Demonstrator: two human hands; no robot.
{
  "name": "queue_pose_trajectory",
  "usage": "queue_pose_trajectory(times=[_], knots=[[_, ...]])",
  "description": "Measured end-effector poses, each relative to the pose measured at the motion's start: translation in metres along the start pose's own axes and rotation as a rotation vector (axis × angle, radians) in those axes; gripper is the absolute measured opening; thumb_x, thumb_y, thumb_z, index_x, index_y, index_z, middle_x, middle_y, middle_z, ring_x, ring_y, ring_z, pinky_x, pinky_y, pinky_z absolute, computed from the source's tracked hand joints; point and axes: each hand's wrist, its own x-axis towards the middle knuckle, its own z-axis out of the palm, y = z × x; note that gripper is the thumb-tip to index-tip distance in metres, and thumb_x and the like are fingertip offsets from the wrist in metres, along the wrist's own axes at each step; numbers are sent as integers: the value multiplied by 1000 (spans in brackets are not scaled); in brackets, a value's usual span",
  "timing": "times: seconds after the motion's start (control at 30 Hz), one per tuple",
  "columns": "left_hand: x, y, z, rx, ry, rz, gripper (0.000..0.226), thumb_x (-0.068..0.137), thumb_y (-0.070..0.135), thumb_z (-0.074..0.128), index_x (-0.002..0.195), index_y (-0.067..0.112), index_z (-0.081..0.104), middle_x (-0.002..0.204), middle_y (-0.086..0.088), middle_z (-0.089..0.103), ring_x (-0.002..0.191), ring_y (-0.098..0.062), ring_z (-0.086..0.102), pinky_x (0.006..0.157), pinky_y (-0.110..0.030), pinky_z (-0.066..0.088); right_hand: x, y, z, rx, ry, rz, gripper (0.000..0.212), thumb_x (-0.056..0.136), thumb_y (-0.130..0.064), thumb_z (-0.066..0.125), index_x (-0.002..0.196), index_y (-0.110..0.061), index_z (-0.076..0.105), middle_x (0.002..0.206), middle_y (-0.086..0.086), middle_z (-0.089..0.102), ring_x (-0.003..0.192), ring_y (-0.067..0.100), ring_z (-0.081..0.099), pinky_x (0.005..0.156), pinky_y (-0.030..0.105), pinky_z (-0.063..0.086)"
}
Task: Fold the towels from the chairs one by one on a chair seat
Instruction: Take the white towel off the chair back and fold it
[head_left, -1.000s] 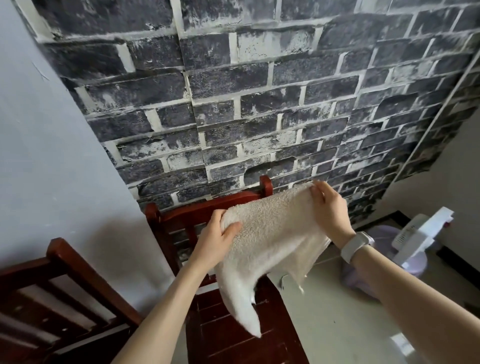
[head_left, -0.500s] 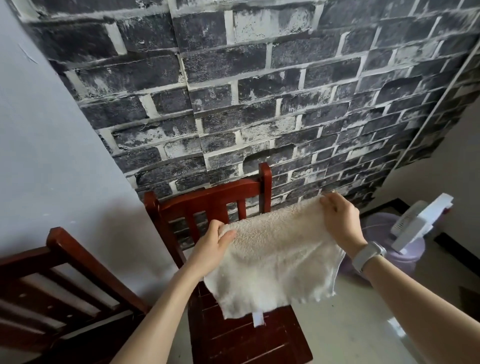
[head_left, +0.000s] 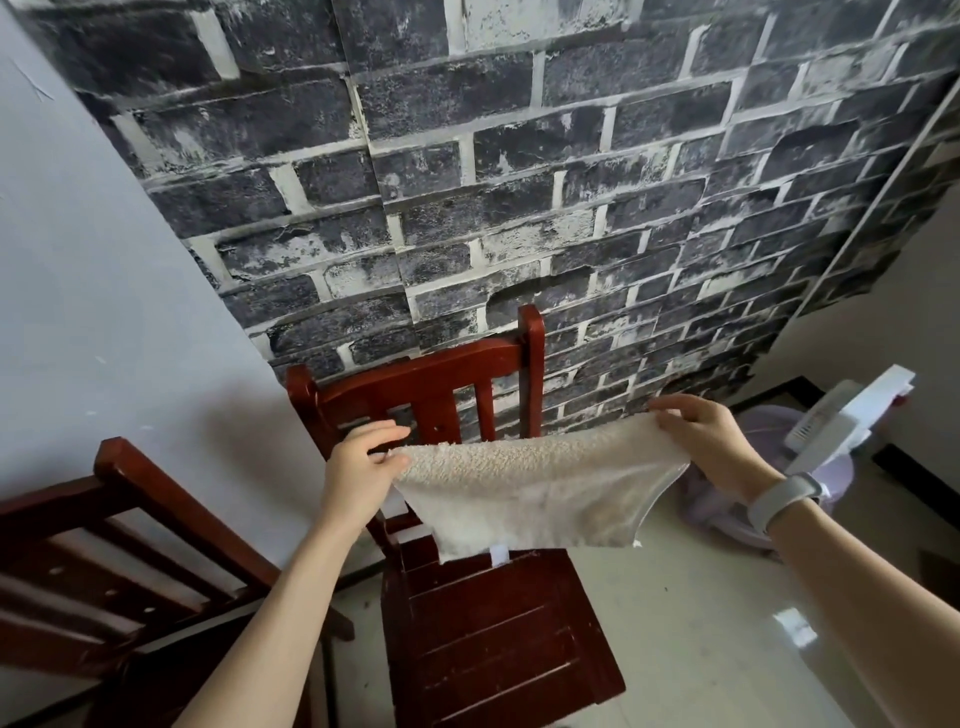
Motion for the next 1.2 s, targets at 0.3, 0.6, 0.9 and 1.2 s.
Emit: queue_pose_trajectory(times=[0.3,0.6,0.9,1.2], knots=[[-41,-42,13,475,-146,66,30,83,10,64,113,14,65,108,1,56,89,-11,53,77,-14,38,-40,47,14,-635,-369,-72,38,81,-10,66,118,-2,59,114,17,54,106,29,55,91,25,39],[-115,-101,35,217,-145,-242,18,95,16,44,104,10,59,103,-4,62,99,-17,56,83,-27,41,-94,107,38,-359,-271,85,7,87,-14,60,92,-9,61,83,3,60,79,24,55,63,19,44],[-139,-152,68,286,97,-323,16,95,12,44,100,4,57,86,-1,61,75,-19,55,67,-30,40,-122,159,88,-370,-128,50,13,95,-18,44,105,-13,51,81,7,60,70,26,54,65,31,41],[-51,-289,109,335,-59,-426,26,97,21,39,107,5,57,95,-11,62,86,-24,56,70,-26,34,-30,238,194,-512,-248,132,23,95,-25,43,105,-9,55,95,22,65,85,38,60,68,36,43]])
